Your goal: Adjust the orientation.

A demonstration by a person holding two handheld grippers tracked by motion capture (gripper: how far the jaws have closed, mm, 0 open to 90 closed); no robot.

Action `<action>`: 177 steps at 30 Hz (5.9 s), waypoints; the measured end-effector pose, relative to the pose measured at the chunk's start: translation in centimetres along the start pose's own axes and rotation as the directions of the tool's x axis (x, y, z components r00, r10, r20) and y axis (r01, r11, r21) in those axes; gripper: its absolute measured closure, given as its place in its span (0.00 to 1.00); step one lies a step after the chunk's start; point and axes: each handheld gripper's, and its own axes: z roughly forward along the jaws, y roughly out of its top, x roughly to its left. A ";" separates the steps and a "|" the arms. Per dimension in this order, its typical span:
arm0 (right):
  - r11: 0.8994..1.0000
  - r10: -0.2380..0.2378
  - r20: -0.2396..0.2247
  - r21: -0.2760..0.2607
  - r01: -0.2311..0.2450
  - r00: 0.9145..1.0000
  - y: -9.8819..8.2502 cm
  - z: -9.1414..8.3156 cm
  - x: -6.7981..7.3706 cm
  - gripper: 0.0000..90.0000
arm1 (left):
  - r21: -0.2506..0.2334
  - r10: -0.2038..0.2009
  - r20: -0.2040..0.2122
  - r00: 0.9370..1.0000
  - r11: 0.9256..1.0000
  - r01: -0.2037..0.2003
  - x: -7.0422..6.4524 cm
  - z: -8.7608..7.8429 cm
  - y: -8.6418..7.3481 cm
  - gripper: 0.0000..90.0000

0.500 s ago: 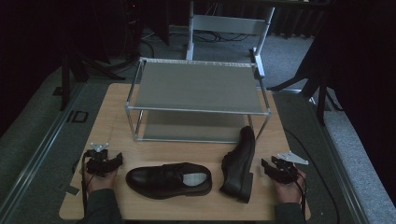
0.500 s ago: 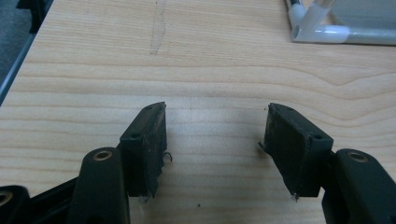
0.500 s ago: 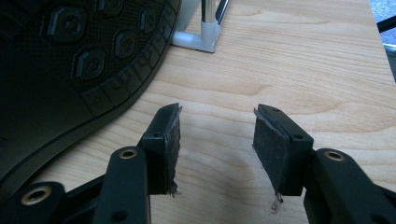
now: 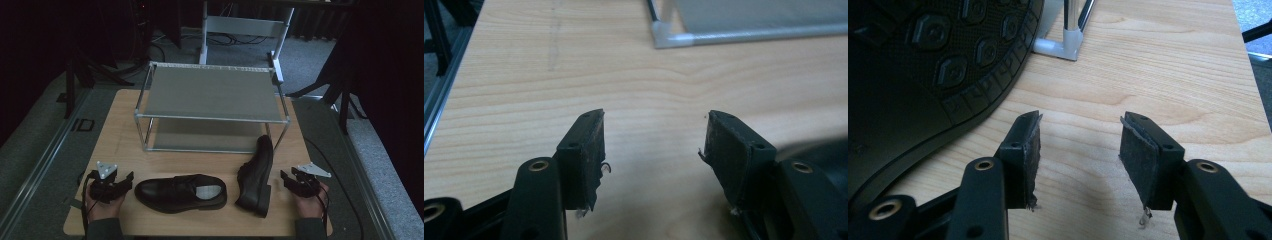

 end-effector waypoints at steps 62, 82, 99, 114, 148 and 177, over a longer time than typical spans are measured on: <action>0.999 -0.041 0.007 -0.004 0.041 0.999 0.2 0.0 0.6 0.58 | 0.110 0.361 0.323 0.875 0.904 -0.414 -8.1 2.9 -0.4 1.00; 0.999 -0.048 -0.006 -0.014 0.048 0.999 0.4 -0.4 1.2 0.62 | 0.009 0.426 0.515 0.744 0.865 -0.502 -13.5 2.1 -0.4 1.00; 0.993 -0.061 -0.054 -0.103 0.055 0.997 2.0 -3.9 3.0 0.63 | -0.066 0.420 0.510 0.751 0.889 -0.453 -12.3 1.4 -0.3 0.95; 0.979 -0.183 -0.189 -0.126 0.161 0.965 4.4 -6.0 8.2 0.96 | -0.062 0.327 0.419 0.847 0.941 -0.332 -8.4 1.5 0.5 0.77; 0.990 -0.142 -0.189 -0.049 0.135 0.972 2.5 -6.9 5.0 1.00 | -0.039 0.336 0.414 0.846 0.935 -0.353 -8.9 2.0 0.2 0.75; 0.986 -0.168 -0.111 -0.008 0.168 0.980 2.5 -6.9 4.0 0.54 | -0.038 0.329 0.406 0.853 0.938 -0.343 -8.7 2.1 0.3 0.74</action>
